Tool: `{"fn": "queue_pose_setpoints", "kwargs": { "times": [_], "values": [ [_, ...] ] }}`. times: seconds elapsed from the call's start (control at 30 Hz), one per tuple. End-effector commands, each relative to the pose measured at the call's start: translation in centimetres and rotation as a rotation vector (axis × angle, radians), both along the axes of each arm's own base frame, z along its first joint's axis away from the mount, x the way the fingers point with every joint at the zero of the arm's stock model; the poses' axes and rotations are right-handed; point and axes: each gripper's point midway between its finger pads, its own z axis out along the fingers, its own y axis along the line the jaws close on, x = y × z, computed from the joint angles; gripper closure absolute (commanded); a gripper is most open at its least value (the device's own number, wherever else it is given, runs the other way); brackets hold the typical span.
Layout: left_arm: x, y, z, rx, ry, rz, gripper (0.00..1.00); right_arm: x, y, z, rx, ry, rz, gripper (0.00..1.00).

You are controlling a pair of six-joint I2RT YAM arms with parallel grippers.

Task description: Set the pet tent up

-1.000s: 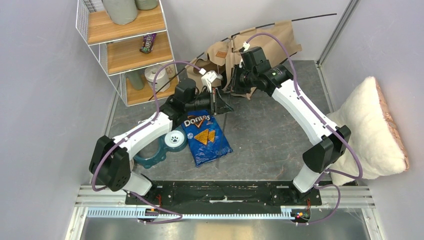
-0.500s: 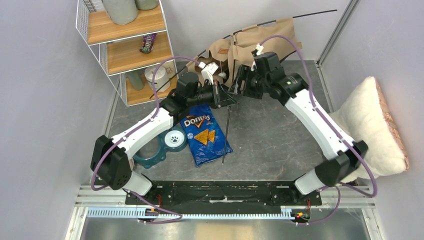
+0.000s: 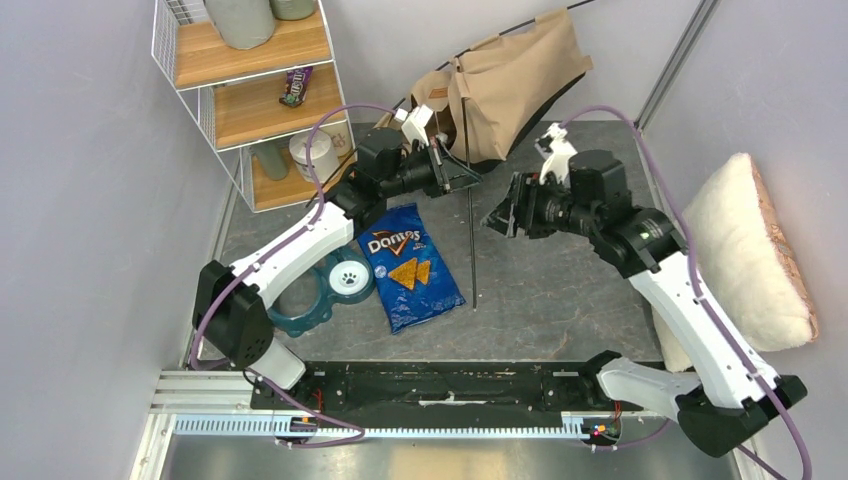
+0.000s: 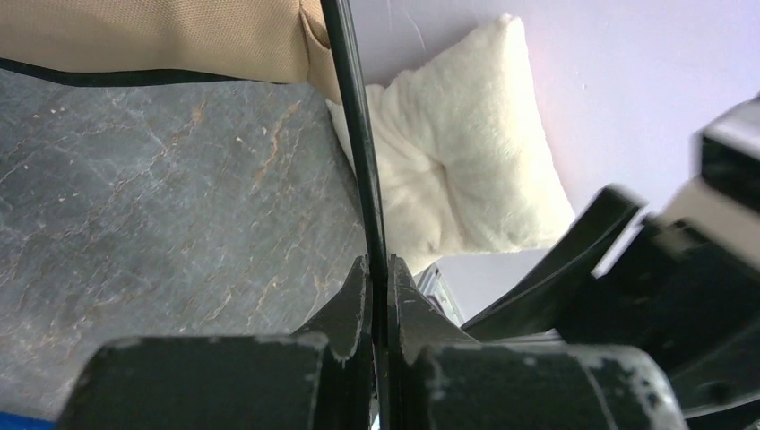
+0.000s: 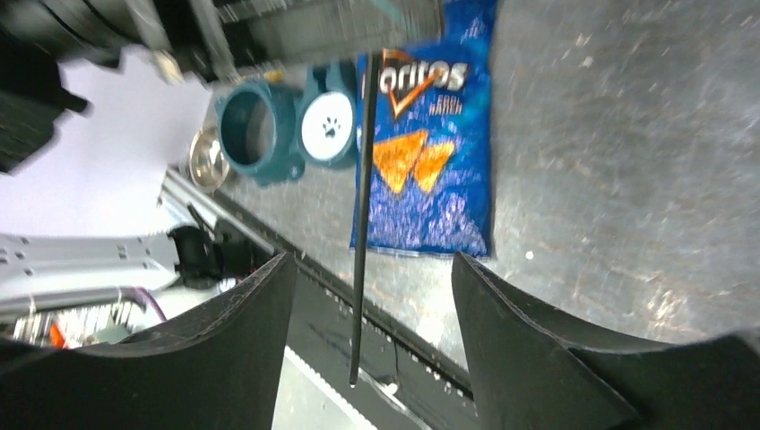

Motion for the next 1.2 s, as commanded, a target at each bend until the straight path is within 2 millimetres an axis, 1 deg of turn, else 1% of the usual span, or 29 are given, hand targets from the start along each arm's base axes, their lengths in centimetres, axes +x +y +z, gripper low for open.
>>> {"fn": "queue_pose_setpoints", "kwargs": {
  "times": [0.0,0.07,0.13,0.23,0.3,0.37,0.4,0.47,0.53,0.57,0.6,0.67,0.8,0.83,0.9,1.03,1.17],
  "values": [
    [3.3,0.1,2.8,-0.073,-0.027,0.119,0.98,-1.4,3.1,-2.0,0.049,0.032,0.156,0.30],
    [3.5,0.0,2.8,-0.076,-0.022,0.123,0.98,-2.1,4.1,-3.1,0.028,0.053,0.195,0.32],
    [3.7,-0.1,2.8,-0.078,-0.018,0.131,0.98,-2.3,4.5,-4.2,0.009,0.077,0.201,0.36],
    [4.0,0.0,2.6,-0.076,-0.012,0.143,0.98,-2.2,4.7,-5.4,-0.003,0.099,0.191,0.46],
    [4.1,-0.2,2.3,-0.076,-0.002,0.141,0.98,-2.0,4.8,-6.0,-0.005,0.106,0.178,0.57],
    [4.1,-0.2,2.1,-0.075,0.002,0.141,0.98,-1.9,4.7,-6.4,-0.011,0.116,0.166,0.70],
    [4.1,-0.2,2.1,-0.075,0.003,0.140,0.98,-1.8,4.6,-6.7,-0.015,0.121,0.159,0.73],
    [4.0,-0.3,1.9,-0.073,0.007,0.133,0.98,-1.7,4.5,-6.9,-0.018,0.123,0.144,0.85],
    [3.9,-0.3,1.9,-0.073,0.006,0.126,0.98,-1.4,4.2,-7.3,-0.025,0.128,0.114,1.00],
    [3.9,-0.4,1.9,-0.071,0.001,0.122,0.98,-1.4,4.1,-7.3,-0.023,0.129,0.107,1.00],
    [3.9,-0.4,1.9,-0.068,-0.006,0.117,0.95,-1.4,4.0,-7.2,-0.019,0.129,0.100,1.00],
    [3.8,-0.4,2.0,-0.061,-0.025,0.108,0.82,-1.4,3.8,-6.8,-0.005,0.123,0.075,1.00],
    [3.8,0.2,3.0,-0.042,-0.101,0.118,0.43,-1.5,3.5,-5.6,0.035,0.110,0.044,1.00],
    [3.8,0.5,3.4,-0.037,-0.126,0.126,0.36,-1.6,3.5,-5.3,0.045,0.110,0.039,1.00],
    [3.7,1.0,4.4,-0.025,-0.177,0.141,0.27,-1.7,3.5,-4.6,0.067,0.108,0.031,1.00],
    [3.6,2.6,5.8,0.006,-0.248,0.191,0.17,-1.7,3.7,-3.3,0.113,0.121,0.004,1.00],
    [3.6,5.1,6.8,0.019,-0.289,0.303,0.14,-1.9,4.2,-2.3,0.174,0.143,-0.002,1.00]
  ]
}}
